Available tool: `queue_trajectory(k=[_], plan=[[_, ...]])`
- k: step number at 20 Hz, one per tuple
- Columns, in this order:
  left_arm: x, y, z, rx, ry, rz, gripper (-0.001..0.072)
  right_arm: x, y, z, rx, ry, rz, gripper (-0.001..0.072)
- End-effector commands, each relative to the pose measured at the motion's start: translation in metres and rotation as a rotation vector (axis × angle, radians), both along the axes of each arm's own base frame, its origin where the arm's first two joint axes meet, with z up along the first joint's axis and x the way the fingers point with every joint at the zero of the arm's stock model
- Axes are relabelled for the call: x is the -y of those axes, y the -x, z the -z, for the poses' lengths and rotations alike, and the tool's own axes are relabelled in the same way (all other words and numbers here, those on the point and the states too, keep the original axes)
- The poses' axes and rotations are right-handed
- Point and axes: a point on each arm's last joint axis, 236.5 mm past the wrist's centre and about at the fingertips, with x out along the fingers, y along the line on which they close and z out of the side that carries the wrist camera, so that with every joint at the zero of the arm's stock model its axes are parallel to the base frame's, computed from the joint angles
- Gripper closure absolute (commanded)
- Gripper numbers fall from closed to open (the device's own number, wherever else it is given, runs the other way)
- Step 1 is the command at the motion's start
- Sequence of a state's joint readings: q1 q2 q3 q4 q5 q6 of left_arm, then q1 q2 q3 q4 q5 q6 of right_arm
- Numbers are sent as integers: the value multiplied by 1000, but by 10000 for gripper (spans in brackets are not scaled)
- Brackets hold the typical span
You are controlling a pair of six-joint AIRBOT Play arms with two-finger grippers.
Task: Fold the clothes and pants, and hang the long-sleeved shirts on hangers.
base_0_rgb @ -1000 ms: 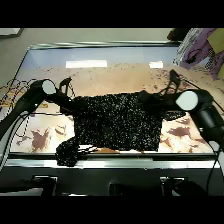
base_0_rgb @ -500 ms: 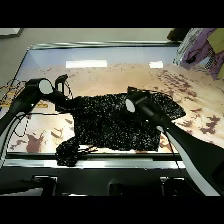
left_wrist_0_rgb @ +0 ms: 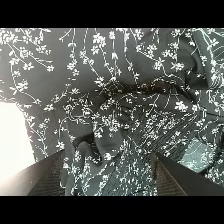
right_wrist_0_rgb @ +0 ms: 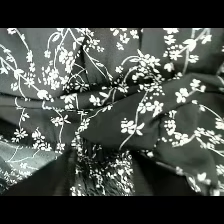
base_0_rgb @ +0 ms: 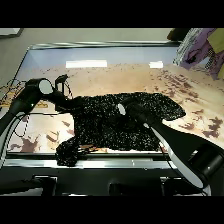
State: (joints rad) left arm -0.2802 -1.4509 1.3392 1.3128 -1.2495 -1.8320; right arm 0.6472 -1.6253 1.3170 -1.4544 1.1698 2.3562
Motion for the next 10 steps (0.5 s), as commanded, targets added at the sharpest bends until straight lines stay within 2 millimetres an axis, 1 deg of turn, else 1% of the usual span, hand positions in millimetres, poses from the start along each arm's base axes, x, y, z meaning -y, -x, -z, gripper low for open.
queue_trajectory(k=[1,2,3,4,6,8,10], plan=[[0,0,0,0,-1,1,94,-5,1,7,-15,-11,7,583],[0,1,0,-3,-1,1,94,0,6,3,-30,4,-3,681],[-1,2,0,-10,-3,3,95,8,10,-5,-31,31,-14,681],[-1,4,1,-15,-4,5,95,19,13,-17,-23,64,-26,682],[-1,4,1,-18,-5,6,95,41,18,-47,8,118,-61,682],[2,7,0,-24,1,12,94,54,26,-78,41,124,-96,682],[11,17,-2,-52,32,58,94,68,35,-105,70,136,-97,682]])
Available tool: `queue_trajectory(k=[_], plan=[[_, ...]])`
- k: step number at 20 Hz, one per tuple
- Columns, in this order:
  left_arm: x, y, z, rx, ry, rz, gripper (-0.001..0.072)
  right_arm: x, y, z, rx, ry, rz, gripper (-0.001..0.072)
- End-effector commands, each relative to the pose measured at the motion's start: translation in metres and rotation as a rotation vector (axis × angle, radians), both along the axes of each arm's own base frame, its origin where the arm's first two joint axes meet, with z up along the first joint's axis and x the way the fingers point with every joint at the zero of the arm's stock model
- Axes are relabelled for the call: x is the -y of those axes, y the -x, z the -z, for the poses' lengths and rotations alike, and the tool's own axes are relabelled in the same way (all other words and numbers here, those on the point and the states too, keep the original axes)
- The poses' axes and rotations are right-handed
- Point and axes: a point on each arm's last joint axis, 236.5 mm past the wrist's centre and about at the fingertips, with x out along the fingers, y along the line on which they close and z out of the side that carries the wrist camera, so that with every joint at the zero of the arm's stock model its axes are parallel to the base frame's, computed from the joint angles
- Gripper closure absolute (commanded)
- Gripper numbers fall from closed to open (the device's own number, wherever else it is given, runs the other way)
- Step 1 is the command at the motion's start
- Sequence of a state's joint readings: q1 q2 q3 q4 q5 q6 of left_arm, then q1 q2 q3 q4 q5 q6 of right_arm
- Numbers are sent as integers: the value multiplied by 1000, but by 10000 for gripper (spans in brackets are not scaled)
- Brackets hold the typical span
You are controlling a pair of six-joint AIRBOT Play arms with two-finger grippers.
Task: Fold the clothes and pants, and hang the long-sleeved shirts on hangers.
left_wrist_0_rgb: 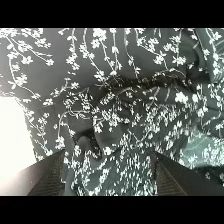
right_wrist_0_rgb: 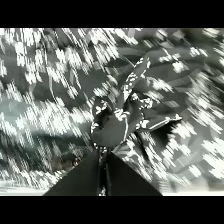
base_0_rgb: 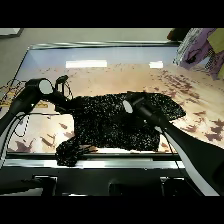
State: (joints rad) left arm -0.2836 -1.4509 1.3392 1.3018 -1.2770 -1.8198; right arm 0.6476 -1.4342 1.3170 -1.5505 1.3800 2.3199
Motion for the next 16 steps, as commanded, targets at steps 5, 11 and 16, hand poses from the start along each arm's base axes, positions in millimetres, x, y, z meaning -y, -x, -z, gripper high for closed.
queue_trajectory(k=[5,11,16], plan=[[46,45,3,-68,14,199,95,48,10,-67,128,76,-16,682],[100,61,44,-87,10,224,94,41,6,-63,140,53,-1,682],[117,58,76,-112,-6,239,94,39,6,-63,141,41,-2,682]])
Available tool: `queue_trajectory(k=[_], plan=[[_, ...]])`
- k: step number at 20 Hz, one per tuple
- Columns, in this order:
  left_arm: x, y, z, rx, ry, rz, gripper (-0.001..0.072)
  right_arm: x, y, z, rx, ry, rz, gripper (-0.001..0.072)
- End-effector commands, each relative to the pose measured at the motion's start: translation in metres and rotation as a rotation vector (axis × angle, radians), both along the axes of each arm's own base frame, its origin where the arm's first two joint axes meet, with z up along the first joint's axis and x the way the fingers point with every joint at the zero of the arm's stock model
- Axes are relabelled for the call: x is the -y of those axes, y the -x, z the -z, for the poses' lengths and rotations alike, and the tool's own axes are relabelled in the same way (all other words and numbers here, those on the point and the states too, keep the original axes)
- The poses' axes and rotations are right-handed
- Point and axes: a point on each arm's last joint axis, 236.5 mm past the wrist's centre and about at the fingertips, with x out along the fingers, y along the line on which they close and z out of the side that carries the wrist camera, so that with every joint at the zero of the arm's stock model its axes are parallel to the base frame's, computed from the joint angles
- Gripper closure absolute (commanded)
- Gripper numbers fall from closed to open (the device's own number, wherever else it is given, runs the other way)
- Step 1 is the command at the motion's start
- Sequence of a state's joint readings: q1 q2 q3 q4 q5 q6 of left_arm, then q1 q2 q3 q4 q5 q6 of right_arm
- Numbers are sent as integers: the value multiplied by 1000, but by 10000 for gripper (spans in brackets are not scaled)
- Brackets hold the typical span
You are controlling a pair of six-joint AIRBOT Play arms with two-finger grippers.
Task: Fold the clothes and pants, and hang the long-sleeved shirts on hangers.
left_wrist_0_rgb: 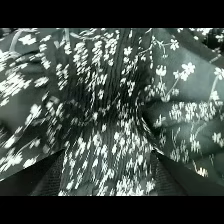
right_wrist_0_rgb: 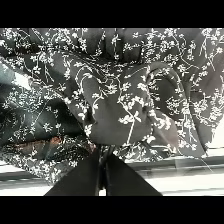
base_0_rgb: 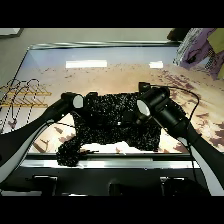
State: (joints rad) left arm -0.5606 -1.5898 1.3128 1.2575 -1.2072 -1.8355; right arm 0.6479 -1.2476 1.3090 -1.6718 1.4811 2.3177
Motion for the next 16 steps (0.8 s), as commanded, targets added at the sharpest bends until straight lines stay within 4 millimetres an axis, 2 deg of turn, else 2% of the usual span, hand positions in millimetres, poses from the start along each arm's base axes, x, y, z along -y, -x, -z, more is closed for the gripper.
queue_trajectory(k=[1,5,10,12,16], plan=[[17,-4,16,7,3,2,94,-3,-2,-1,12,-14,-1,682],[33,-22,8,61,50,-39,94,-4,-4,-1,16,-17,-1,682],[38,-37,6,64,58,-97,96,-4,-4,0,16,-16,-2,682],[38,-38,14,57,48,-102,97,-4,-4,-1,17,-17,-2,682],[18,-33,43,3,-62,-128,108,-6,-6,-1,25,-22,-3,682]])
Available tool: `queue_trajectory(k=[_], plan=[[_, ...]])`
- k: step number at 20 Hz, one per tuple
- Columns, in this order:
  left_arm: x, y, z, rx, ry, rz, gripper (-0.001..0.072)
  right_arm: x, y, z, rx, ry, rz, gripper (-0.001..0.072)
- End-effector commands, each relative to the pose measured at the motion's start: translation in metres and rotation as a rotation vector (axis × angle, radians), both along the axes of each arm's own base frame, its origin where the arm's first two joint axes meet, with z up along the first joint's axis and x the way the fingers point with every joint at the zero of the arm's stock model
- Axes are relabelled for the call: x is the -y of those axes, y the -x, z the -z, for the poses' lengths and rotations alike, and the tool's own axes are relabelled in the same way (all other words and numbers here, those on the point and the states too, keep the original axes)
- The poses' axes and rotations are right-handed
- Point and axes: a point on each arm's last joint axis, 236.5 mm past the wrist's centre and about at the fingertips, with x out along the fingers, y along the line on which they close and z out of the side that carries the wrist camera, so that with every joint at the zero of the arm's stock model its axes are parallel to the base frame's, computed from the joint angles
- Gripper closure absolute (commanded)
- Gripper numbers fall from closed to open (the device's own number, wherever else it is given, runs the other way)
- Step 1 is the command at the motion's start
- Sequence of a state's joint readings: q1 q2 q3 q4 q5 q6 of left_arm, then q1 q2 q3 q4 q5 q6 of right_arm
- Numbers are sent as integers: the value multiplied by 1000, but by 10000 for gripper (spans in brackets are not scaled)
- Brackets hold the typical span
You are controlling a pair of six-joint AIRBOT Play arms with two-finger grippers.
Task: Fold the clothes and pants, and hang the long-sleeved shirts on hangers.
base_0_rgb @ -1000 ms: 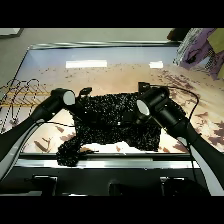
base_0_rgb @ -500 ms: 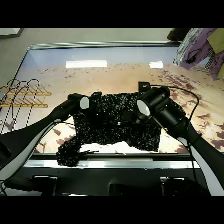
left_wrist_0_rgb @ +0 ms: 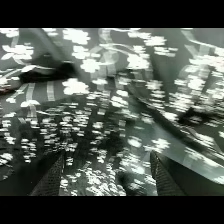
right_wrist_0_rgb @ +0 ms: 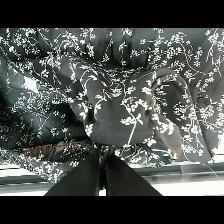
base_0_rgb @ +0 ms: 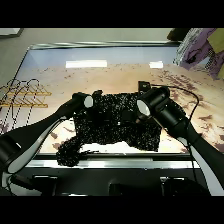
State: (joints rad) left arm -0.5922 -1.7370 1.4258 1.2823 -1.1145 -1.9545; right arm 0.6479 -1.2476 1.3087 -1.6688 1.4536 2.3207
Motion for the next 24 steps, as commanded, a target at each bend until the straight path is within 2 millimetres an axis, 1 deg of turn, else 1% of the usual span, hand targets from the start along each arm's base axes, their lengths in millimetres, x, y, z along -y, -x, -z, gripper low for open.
queue_trajectory(k=[1,2,3,4,6,7,8,9,10,11,12,14,16,17,19,20,21,22,23,24], plan=[[-11,1,18,-31,-60,-28,117,-1,-2,0,7,-5,-3,682],[-11,0,19,-31,-61,-28,215,-2,-2,0,11,-8,-4,682],[-11,0,19,-29,-60,-21,470,-2,-3,-1,12,-8,-4,682],[-8,1,17,-25,-47,4,689,-2,-3,0,12,-8,-4,682],[-7,1,9,-27,-39,23,682,-2,-3,-1,12,-8,-4,682],[-8,-4,0,-16,-31,18,682,-2,-2,-1,10,-5,-3,682],[-9,-12,-13,11,-14,9,683,-1,-3,-1,15,-4,-2,682],[-10,-25,-33,54,9,-2,683,2,-7,-5,32,4,2,682],[-13,-36,-55,96,29,-14,684,10,-16,-14,73,20,12,683],[-18,-46,-82,138,46,-24,684,14,-24,-26,113,20,23,683],[-25,-52,-110,184,55,-28,684,18,-33,-43,148,2,45,683],[-38,-58,-161,282,57,-29,684,25,-47,-80,224,-41,62,683],[-47,-47,-207,349,76,-29,684,21,-52,-121,310,-88,27,683],[-52,-38,-223,359,88,-46,684,17,-50,-138,341,-126,11,683],[-60,-19,-254,387,115,-65,684,16,-40,-170,399,-197,6,683],[-63,-11,-269,402,132,-80,684,17,-32,-181,416,-224,2,683],[-65,-2,-279,407,142,-87,684,17,-24,-190,425,-249,-3,683],[-68,8,-283,396,141,-91,684,19,-14,-194,418,-266,-7,683],[-69,19,-283,375,128,-81,684,20,-5,-195,401,-269,-16,683],[-67,31,-278,347,116,-69,684,20,6,-193,378,-246,-44,683]])
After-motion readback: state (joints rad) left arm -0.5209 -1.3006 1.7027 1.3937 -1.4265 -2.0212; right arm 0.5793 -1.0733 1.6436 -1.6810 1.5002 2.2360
